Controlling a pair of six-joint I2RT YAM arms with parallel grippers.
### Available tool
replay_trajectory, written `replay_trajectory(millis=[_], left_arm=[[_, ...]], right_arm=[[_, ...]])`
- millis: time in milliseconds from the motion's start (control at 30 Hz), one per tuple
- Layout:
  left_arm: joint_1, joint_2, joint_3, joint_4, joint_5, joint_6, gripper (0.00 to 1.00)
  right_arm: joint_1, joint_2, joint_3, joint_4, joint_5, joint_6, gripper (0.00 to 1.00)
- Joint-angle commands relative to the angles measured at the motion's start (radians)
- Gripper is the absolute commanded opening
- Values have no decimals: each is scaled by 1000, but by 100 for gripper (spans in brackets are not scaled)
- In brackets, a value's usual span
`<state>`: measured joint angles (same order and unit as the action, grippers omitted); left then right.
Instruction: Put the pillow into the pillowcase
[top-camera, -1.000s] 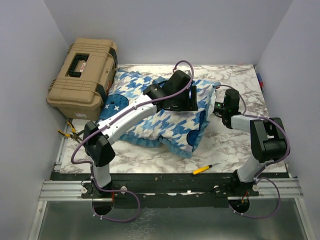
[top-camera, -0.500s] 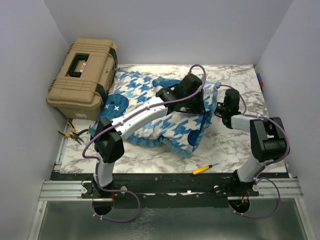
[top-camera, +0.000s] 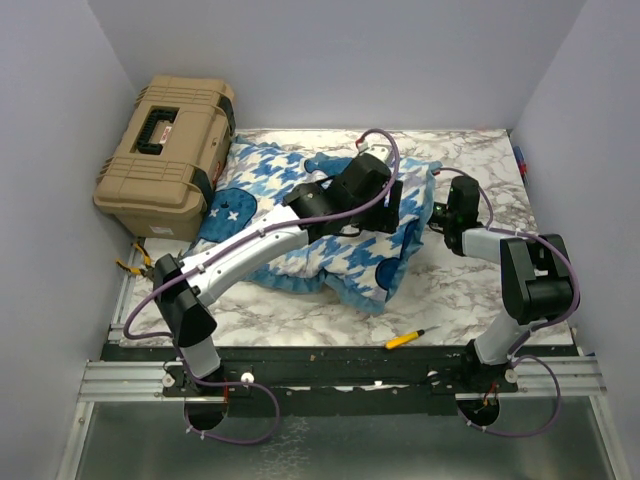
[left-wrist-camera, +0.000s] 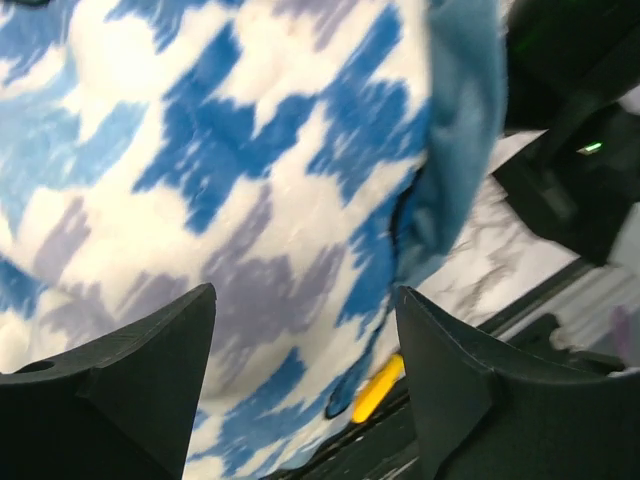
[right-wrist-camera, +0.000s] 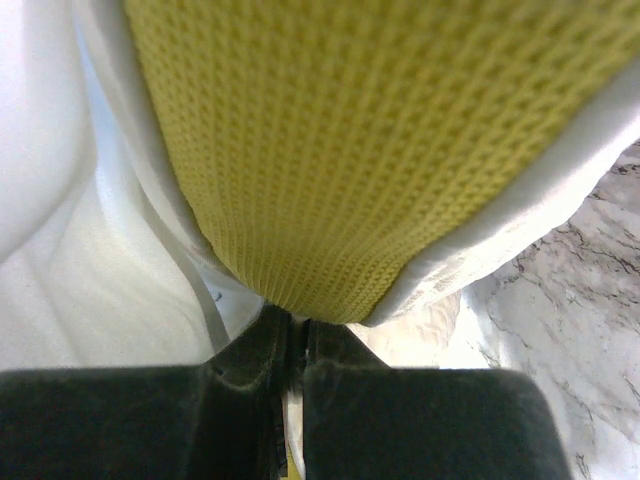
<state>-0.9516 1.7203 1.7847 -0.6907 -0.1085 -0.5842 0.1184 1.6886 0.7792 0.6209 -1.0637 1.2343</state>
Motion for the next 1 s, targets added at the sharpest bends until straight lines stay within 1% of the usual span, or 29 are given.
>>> replay_trajectory(millis=[0, 100, 133, 167, 200, 267, 300, 333, 467, 533, 633, 733, 833, 967], left_arm=[[-45, 11, -71, -154, -194, 115, 75], [-62, 51, -92, -152, -196, 128, 74], [-67, 71, -86, -152, -191, 133, 71], [-73, 91, -72, -150, -187, 137, 65], [-80, 111, -50, -144, -181, 138, 55], [-97, 143, 11, -142, -169, 141, 20], [-107, 157, 48, -141, -167, 142, 5], [-116, 165, 86, -142, -166, 141, 0], [-142, 164, 213, -140, -147, 117, 0], [-145, 145, 232, -114, -122, 104, 0], [-146, 116, 222, -32, -28, 94, 0], [-145, 113, 192, 91, 83, 71, 0], [-146, 147, 198, 156, 178, 34, 0], [-143, 163, 186, 176, 154, -1, 0]], right_arm=[[2, -8, 32, 12, -22, 1, 0], [3, -9, 35, -1, -24, -7, 0], [3, -10, 36, -5, -22, -10, 0], [3, -10, 37, -7, -21, -11, 0], [3, -11, 37, -10, -21, -12, 0], [3, -14, 38, -21, -19, -19, 0], [3, -13, 39, -27, -18, -24, 0], [3, -14, 40, -34, -19, -29, 0], [4, -21, 51, -67, -19, -53, 0], [4, -24, 52, -67, -18, -52, 0], [10, -26, 46, -27, -13, -27, 0], [34, -20, 36, 62, -7, 32, 0], [81, -8, 26, 191, 15, 117, 0], [185, 25, -24, 379, 63, 272, 0]])
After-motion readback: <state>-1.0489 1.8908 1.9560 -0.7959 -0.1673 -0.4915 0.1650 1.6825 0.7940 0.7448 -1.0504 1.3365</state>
